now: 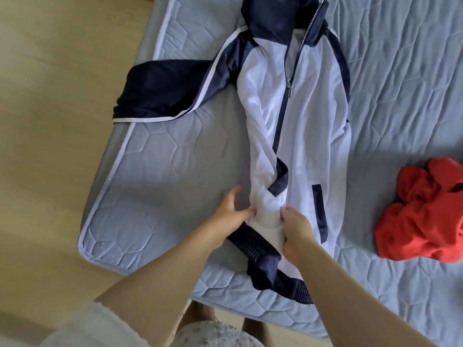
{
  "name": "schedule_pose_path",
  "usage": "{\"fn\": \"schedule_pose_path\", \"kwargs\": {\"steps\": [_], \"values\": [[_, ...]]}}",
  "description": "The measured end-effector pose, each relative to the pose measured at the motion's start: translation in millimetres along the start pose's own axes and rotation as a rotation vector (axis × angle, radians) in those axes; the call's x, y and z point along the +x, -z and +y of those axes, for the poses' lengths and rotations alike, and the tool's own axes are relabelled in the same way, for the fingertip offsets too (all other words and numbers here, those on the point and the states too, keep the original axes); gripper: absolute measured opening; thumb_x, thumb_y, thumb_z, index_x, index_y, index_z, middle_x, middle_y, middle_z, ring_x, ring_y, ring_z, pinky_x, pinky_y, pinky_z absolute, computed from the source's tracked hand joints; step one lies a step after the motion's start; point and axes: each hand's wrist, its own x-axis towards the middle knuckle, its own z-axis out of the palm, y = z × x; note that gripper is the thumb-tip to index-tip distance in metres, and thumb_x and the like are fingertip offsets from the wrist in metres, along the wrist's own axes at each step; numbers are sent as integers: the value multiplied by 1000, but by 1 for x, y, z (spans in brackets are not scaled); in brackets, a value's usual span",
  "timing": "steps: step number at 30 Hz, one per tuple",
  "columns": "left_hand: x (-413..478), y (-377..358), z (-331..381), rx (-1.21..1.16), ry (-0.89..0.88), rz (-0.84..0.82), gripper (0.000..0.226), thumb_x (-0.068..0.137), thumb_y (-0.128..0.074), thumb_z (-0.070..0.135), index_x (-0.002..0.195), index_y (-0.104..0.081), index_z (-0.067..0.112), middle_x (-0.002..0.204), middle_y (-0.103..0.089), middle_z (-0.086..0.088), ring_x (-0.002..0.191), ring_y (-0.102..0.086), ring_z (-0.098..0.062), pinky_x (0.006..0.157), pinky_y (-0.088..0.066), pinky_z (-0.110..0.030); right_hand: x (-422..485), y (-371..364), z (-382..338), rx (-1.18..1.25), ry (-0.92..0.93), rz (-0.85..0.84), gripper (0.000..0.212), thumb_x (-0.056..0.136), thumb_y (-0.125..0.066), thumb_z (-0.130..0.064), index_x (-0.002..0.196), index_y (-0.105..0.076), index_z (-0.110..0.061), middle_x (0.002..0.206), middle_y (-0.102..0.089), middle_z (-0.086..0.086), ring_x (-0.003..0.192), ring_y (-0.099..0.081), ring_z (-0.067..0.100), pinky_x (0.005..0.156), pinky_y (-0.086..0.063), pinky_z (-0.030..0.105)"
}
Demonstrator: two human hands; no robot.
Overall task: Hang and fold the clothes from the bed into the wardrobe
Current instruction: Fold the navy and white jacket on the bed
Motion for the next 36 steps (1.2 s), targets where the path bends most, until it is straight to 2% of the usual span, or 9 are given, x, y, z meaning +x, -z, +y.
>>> {"fn": "schedule_pose_path", "kwargs": {"steps": [5, 12, 20, 23, 27, 29, 32, 34, 36], "values": [[-7, 2, 0, -36, -10, -132, 25, 85, -67, 21, 110, -60, 23, 102, -69, 6, 95, -65, -9, 84, -51, -23, -4, 8, 0, -52, 6, -24, 22, 99, -42, -21, 89, -61, -19, 85, -61, 5, 74, -56, 18, 68, -49, 31], [-39, 70, -31, 100, 42, 358, 13, 88, -54, 8, 94, -51, 18, 83, -58, 0, 72, -54, -15, 57, -42, -25, -32, -32, 19, -199, -31, -187, 14, 96, -46, -16, 104, -56, -20, 85, -61, -4, 72, -58, 12, 62, -45, 22], [-55, 152, -70, 373, 68, 655, 22, 93, -49, 15, 76, -36, 10, 70, -39, -4, 65, -36, -24, 57, -24, -34, -34, -63, 42, -339, -24, -155, 28, 94, -38, -2, 94, -60, -19, 80, -60, 1, 60, -52, 14, 52, -42, 20], [-52, 166, -73, 445, 147, 638, 10, 90, -52, 11, 95, -50, 3, 83, -51, -12, 77, -48, -30, 64, -34, -34, -31, -61, 49, -389, -4, -104, 25, 95, -39, -5, 99, -60, -18, 82, -60, 1, 62, -53, 15, 55, -44, 21], [-49, 135, -70, 764, 124, 642, 58, 80, -56, -1, 134, -39, 14, 128, -46, -15, 115, -44, -36, 89, -43, -47, -26, -44, 59, -440, 29, -32, 21, 94, -43, -11, 107, -58, -18, 84, -57, -2, 68, -54, 17, 59, -43, 26], [-52, 104, -67, 928, -50, 575, 62, 80, -52, -3, 137, -37, 18, 139, -37, -11, 123, -37, -33, 93, -40, -44, -26, -30, 64, -463, 30, 6, 23, 93, -43, -11, 111, -56, -18, 83, -55, -4, 65, -52, 16, 55, -40, 25], [-52, 59, -72, 1060, -189, 168, 57, 88, -49, 6, 140, -34, 25, 150, -23, -3, 133, -29, -26, 100, -36, -38, -27, -7, 72, -517, 50, 94, 29, 92, -40, -12, 116, -53, -19, 93, -56, -5, 65, -53, 12, 51, -37, 24], [-48, 36, -78, 1170, -119, -131, 52, 93, -46, 18, 141, -31, 30, 154, -15, 1, 139, -19, -22, 106, -32, -37, -26, 13, 77, -522, 65, 186, 28, 93, -40, -12, 117, -53, -18, 97, -54, -4, 65, -51, 9, 50, -35, 24], [-45, 18, -81, 1209, 29, -228, 49, 94, -44, 23, 141, -33, 28, 156, -6, 1, 142, -8, -23, 108, -30, -38, -23, 35, 84, -493, 55, 270, 25, 92, -42, -10, 113, -53, -18, 100, -56, -2, 66, -51, 11, 49, -33, 24]]}}
